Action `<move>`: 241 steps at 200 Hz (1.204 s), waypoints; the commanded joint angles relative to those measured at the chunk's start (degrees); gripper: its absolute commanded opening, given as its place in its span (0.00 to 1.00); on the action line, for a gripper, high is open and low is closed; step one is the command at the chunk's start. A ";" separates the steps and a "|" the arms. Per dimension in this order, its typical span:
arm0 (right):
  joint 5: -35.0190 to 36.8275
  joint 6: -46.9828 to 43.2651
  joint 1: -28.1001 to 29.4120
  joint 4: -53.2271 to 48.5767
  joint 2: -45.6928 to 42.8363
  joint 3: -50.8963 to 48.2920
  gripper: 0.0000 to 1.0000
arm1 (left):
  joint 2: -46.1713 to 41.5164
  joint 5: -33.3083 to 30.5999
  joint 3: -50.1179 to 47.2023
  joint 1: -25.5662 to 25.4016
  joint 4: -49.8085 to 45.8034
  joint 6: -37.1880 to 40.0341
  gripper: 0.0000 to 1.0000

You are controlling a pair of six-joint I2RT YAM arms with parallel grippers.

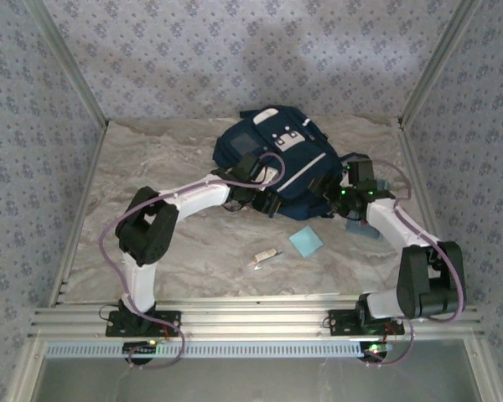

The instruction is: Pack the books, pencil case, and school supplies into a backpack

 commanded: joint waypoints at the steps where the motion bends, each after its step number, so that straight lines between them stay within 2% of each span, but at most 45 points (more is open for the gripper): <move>1: 1.99 5.08 0.43 5.48 4.37 -0.07 0.79 | 2.06 1.25 3.21 -0.96 -3.10 2.51 0.58; 46: 4.17 6.01 0.89 9.46 12.61 2.30 0.72 | 4.86 2.04 3.48 -1.99 -3.57 1.14 0.57; 91: 4.36 6.90 0.89 11.86 16.01 1.97 0.66 | 6.44 3.80 3.65 -3.19 -3.26 -0.41 0.56; 124: 5.02 6.56 0.85 11.79 15.93 1.96 0.63 | 7.32 1.00 2.50 -4.02 -3.73 -1.91 0.55; 158: 5.36 6.48 0.81 11.83 16.04 2.05 0.60 | 6.71 -2.10 -1.09 -5.03 -0.27 -7.40 0.52; 172: 5.31 6.80 0.87 12.39 16.20 1.79 0.58 | 7.80 -3.34 -0.36 -5.33 -0.48 -8.72 0.46; 208: 5.10 6.98 0.81 12.51 16.03 1.91 0.51 | 8.90 -5.97 2.11 -5.47 -3.92 -8.41 0.20; 223: 5.49 6.52 0.83 11.98 16.05 2.29 0.50 | 7.71 -7.36 1.92 -5.42 -5.51 -7.37 0.15; 241: 6.05 5.76 0.76 11.79 16.26 2.47 0.35 | 5.81 -9.75 1.20 -5.35 -7.37 -5.91 0.09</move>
